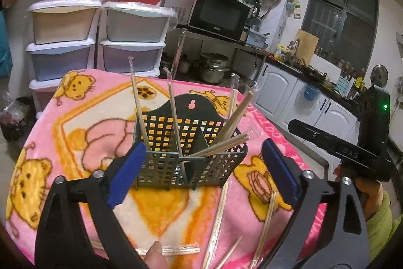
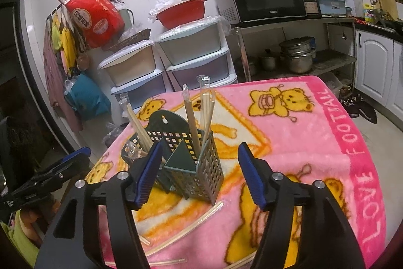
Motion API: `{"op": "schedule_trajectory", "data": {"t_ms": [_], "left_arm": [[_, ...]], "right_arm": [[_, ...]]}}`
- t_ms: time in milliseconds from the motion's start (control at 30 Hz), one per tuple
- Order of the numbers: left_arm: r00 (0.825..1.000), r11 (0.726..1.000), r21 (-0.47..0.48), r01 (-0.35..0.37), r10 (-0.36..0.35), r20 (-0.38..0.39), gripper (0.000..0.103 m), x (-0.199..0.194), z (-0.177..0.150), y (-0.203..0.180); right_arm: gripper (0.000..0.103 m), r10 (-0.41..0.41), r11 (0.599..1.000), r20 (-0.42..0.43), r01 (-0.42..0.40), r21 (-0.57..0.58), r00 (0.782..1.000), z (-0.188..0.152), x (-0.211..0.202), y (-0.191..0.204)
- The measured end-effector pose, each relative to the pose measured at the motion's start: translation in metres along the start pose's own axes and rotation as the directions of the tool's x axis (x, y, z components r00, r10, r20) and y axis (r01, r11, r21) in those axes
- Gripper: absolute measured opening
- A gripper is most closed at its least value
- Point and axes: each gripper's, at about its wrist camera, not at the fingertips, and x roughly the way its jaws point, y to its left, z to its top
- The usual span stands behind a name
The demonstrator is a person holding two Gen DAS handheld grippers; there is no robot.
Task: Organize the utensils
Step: 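Withdraw the right tool from the caddy toward remaining chopsticks while the left tool follows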
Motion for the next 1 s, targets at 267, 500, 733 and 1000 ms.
{"op": "schedule_trajectory", "data": {"t_ms": [267, 500, 733, 1000], "left_arm": [[1.000, 1.000, 0.020, -0.009, 0.010, -0.003, 0.092, -0.002, -0.009, 0.000], [1.000, 0.999, 0.040, -0.001, 0.002, -0.021, 0.092, -0.002, -0.019, -0.005], [0.998, 0.998, 0.063, 0.026, -0.023, -0.053, 0.092, 0.003, -0.031, -0.013], [0.994, 0.995, 0.087, 0.053, -0.045, -0.099, 0.092, 0.013, -0.048, -0.025]], "right_arm": [[0.066, -0.017, 1.000, -0.001, 0.017, -0.007, 1.000, -0.010, -0.009, 0.001], [0.066, -0.035, 0.999, -0.014, 0.035, -0.007, 0.999, -0.018, -0.013, -0.001], [0.066, -0.057, 0.998, -0.034, 0.057, -0.006, 0.998, -0.029, -0.016, -0.006], [0.066, -0.078, 0.997, -0.053, 0.079, 0.009, 0.996, -0.042, -0.018, -0.015]]}}
